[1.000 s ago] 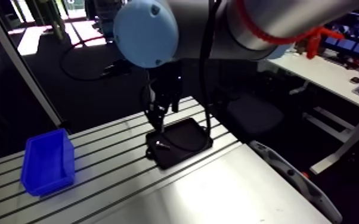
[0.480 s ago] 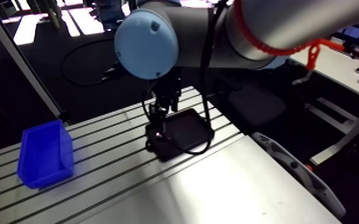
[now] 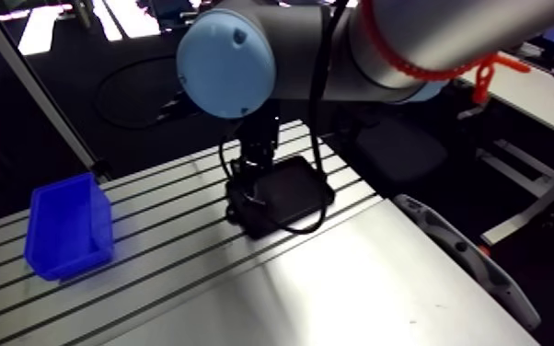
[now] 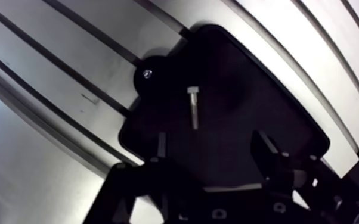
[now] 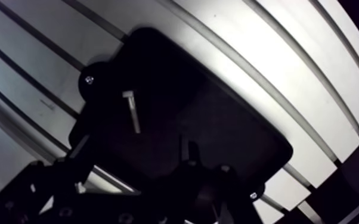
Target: Pick up the M10 bolt from the tray and put it into the blue bin.
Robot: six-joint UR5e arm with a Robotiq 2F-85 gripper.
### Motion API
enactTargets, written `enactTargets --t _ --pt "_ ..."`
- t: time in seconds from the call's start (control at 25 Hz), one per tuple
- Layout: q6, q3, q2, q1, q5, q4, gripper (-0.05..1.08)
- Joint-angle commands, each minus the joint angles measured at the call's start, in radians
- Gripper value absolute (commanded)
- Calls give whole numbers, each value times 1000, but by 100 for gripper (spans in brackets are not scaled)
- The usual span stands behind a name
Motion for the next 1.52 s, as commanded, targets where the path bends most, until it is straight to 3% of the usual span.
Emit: enactTargets --t 0.04,0.68,0.84,1.52 --pt "0 -4 20 13 -1 -7 32" --pt "0 -10 60 28 -7 -40 48" --pt "-2 -10 70 40 -52 -58 50" --pt "0 4 70 56 -61 -66 50"
